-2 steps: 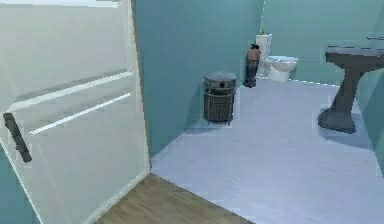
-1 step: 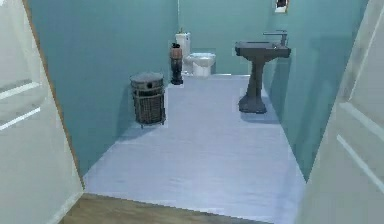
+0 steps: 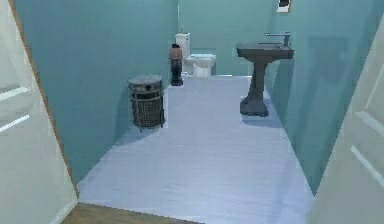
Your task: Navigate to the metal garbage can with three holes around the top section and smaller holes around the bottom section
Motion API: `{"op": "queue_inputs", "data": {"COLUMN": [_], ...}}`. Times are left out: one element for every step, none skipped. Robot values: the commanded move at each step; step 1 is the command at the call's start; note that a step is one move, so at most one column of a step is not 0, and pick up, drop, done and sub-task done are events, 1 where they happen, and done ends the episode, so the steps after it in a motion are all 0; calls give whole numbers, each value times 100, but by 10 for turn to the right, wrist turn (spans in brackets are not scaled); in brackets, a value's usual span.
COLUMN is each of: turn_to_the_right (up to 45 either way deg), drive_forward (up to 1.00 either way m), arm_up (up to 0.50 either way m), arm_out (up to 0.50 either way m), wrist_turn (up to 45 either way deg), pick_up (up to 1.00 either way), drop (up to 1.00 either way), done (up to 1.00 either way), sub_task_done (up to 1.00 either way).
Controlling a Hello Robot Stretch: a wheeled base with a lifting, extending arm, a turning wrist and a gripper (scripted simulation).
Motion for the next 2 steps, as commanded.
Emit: {"op": "queue_inputs", "data": {"turn_to_the_right": [0,0], "drive_forward": [100,75], "arm_up": [0,0], "arm_out": [0,0], "wrist_turn": [0,0], "pick_up": [0,0], "drop": [0,0], "done": [0,0], "sub_task_done": [0,0]}}
